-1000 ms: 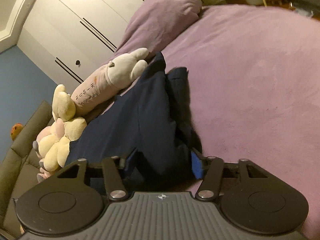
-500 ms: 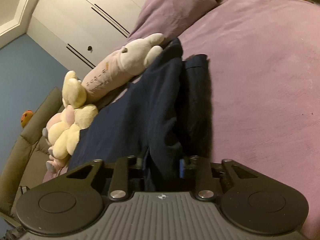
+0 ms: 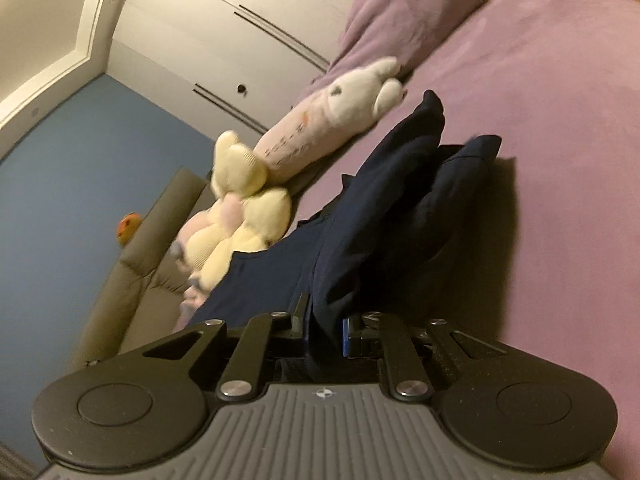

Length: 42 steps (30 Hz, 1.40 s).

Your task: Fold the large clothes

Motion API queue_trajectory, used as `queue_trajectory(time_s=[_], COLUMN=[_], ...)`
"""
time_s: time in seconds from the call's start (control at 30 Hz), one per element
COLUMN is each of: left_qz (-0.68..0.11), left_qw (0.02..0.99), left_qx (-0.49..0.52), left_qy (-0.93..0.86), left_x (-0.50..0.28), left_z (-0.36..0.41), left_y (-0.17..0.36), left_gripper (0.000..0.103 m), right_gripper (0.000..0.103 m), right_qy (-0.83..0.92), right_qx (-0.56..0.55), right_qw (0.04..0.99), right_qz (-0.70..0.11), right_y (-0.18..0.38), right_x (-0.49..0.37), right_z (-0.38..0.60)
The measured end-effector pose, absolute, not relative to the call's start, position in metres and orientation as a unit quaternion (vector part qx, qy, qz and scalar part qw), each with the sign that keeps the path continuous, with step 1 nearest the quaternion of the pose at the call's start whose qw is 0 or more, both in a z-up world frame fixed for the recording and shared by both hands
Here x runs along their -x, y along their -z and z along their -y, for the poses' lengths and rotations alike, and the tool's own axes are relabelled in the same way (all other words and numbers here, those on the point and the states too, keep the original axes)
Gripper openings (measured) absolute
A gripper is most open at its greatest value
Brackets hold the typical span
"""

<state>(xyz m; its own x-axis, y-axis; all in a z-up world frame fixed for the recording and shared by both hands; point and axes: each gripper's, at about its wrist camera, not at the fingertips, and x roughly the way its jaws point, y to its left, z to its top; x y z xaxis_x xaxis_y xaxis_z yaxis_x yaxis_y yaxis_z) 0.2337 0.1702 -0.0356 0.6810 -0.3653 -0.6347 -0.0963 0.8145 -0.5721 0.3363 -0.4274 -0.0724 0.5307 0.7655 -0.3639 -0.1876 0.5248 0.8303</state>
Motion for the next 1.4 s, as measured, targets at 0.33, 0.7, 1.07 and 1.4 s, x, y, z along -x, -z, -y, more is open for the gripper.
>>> queue_trajectory(time_s=[0.33, 0.7, 1.07, 1.4], left_qz=[-0.378, -0.322, -0.316, -0.325], left_qw=[0.883, 0.933, 0.941, 0.937], left_qx=[0.266, 0.163, 0.085, 0.075], left_qy=[-0.080, 0.005, -0.090, -0.100], left_x=[-0.146, -0.274, -0.355, -0.365], left_z=[-0.167, -0.040, -0.026, -0.030], left_y=[0.042, 0.036, 0.099, 0.119], left_gripper=[0.080, 0.097, 0.097, 0.103], right_gripper=[0.058, 0.044, 0.011, 0.008], right_qy=[-0.104, -0.147, -0.127, -0.149], right_qx=[-0.273, -0.118, -0.072, -0.044], right_qw=[0.863, 0.936, 0.917, 0.929], right_qz=[-0.412, -0.297, -0.372, -0.335], right_y=[0.053, 0.028, 0.102, 0.135], right_x=[-0.230, -0.295, -0.377, -0.385], right_z=[0.448, 0.288, 0.204, 0.187])
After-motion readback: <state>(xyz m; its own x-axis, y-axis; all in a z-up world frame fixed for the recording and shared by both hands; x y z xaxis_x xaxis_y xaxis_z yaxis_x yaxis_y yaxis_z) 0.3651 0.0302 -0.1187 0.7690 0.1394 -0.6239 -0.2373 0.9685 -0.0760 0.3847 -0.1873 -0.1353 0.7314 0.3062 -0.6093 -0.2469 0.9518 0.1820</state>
